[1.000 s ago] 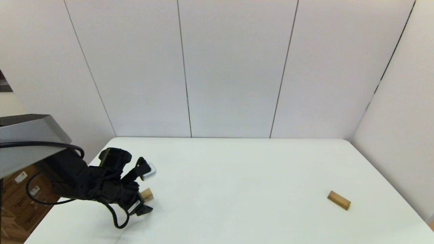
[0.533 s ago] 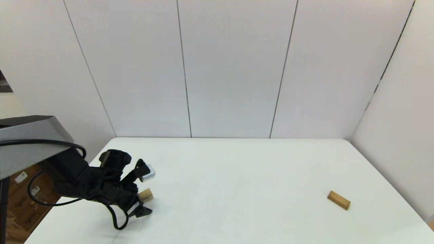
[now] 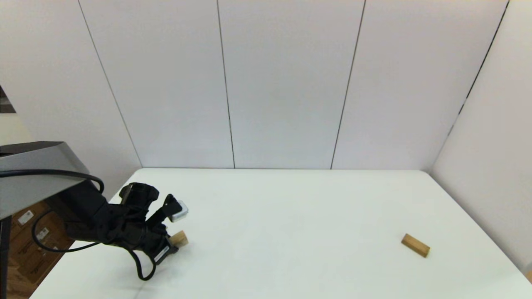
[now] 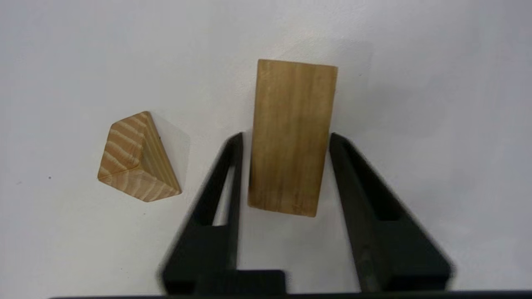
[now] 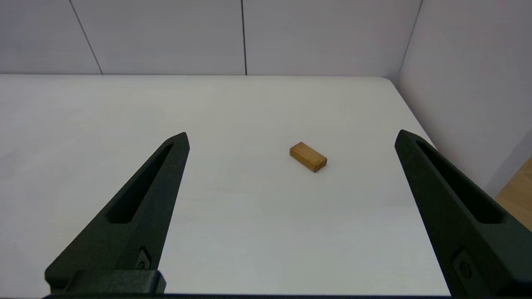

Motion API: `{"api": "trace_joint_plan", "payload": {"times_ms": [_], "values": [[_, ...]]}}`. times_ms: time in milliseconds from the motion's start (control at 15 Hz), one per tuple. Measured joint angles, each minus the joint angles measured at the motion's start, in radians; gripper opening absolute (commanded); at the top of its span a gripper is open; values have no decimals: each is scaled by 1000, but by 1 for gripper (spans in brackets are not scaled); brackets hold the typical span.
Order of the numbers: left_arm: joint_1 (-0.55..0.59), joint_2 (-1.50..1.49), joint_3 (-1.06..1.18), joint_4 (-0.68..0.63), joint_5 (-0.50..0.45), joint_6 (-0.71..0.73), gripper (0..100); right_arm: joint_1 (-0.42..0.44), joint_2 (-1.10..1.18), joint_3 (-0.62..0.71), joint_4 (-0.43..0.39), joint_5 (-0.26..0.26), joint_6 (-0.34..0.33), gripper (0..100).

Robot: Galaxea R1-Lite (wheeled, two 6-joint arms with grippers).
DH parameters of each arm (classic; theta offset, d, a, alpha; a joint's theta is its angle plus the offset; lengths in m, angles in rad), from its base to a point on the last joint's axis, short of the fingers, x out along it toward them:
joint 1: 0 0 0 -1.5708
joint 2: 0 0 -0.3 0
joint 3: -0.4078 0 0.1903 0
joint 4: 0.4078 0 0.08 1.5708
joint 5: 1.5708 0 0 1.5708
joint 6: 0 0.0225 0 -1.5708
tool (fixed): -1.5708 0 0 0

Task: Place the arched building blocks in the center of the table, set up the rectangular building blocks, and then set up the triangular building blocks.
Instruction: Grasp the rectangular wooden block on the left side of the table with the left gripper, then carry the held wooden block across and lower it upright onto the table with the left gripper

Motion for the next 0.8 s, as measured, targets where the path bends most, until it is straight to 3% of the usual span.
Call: {"api": "trace_joint_plan", "payload": {"times_ms": [400, 600, 800], "values": [[-14, -51, -9, 2, -70, -33, 0, 0, 0, 0, 0, 0, 0, 100], [-117, -98, -63, 50, -81, -96, 0, 0, 0, 0, 0, 0, 0, 100], [-275, -121, -193, 224, -79, -114, 0, 0, 0, 0, 0, 0, 0, 100]]}}
